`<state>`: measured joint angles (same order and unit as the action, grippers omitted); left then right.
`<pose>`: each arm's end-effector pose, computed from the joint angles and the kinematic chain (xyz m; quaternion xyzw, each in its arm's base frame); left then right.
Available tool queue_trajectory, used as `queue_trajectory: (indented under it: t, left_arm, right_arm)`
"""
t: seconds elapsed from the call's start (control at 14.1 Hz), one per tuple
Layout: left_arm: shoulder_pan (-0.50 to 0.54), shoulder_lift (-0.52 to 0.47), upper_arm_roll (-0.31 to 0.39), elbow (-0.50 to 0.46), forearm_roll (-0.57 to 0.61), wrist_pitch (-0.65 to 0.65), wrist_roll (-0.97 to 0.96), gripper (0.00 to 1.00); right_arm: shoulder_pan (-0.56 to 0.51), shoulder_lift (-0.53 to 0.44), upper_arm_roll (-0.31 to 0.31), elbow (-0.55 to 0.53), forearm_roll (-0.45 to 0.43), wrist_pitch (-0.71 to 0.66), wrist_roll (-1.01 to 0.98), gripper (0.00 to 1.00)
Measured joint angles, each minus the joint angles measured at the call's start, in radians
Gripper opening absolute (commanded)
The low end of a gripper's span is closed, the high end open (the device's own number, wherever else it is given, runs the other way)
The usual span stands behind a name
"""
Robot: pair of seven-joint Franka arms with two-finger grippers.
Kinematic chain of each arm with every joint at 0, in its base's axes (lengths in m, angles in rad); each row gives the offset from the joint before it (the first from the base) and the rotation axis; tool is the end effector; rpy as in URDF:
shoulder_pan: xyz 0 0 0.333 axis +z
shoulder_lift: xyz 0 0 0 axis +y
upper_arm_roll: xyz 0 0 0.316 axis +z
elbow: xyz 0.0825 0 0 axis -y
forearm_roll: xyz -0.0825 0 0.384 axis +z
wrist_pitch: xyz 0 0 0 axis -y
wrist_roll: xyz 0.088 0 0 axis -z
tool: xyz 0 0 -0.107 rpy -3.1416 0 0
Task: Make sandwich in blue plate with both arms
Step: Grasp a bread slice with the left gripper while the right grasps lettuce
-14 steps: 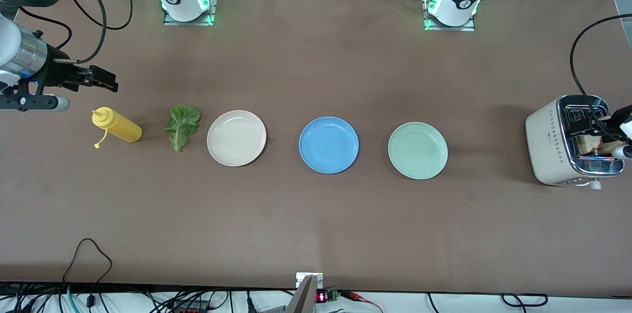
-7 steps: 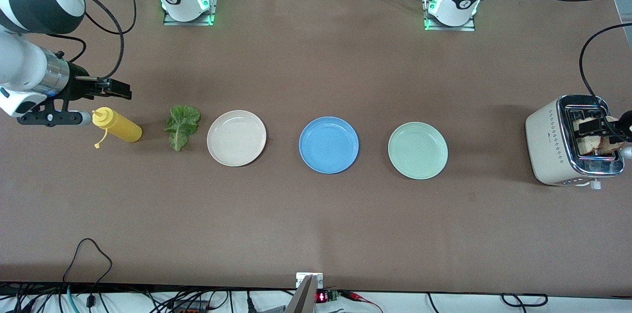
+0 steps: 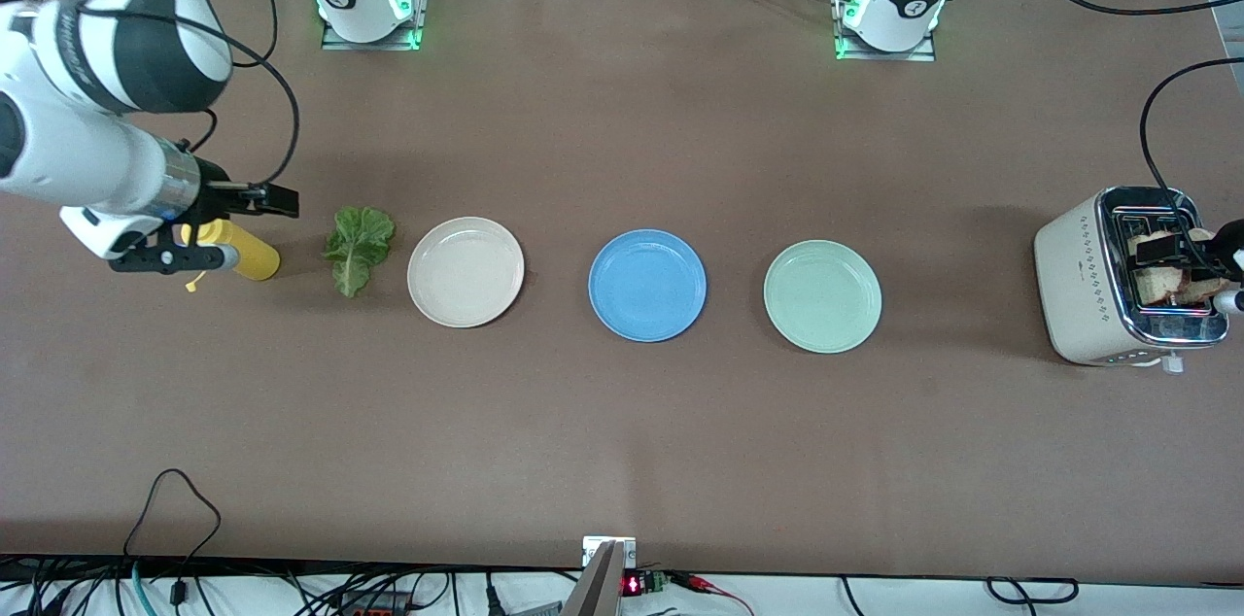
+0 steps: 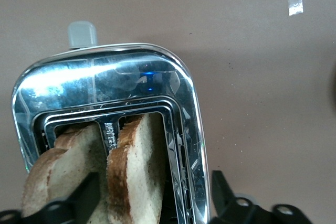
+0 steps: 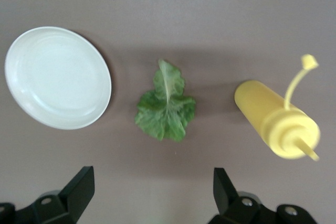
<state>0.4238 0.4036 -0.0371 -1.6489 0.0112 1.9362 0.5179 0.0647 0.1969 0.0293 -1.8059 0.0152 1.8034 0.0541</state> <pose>0.6040 0.2495 0.3701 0.9961 -0.0667 -0.0512 0.0274 0.5884 0.0559 0.4187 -0.9948 -0.0174 0.1000 0.0027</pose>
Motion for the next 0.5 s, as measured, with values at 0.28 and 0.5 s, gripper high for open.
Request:
queue_trajectory:
  t: [0.28, 0.5]
  left_arm:
    - [0.0, 0.004, -0.001, -0.002, 0.0, -0.005, 0.0, 0.07]
    - [0.01, 0.009, -0.001, -0.003, 0.0, -0.041, 0.0, 0.01]
  right_arm:
    - [0.016, 0.009, 0.0, -0.176, 0.0, 0.244, 0.0, 1.0]
    - [0.018, 0.024, 0.0, -0.289, 0.0, 0.412, 0.0, 1.0]
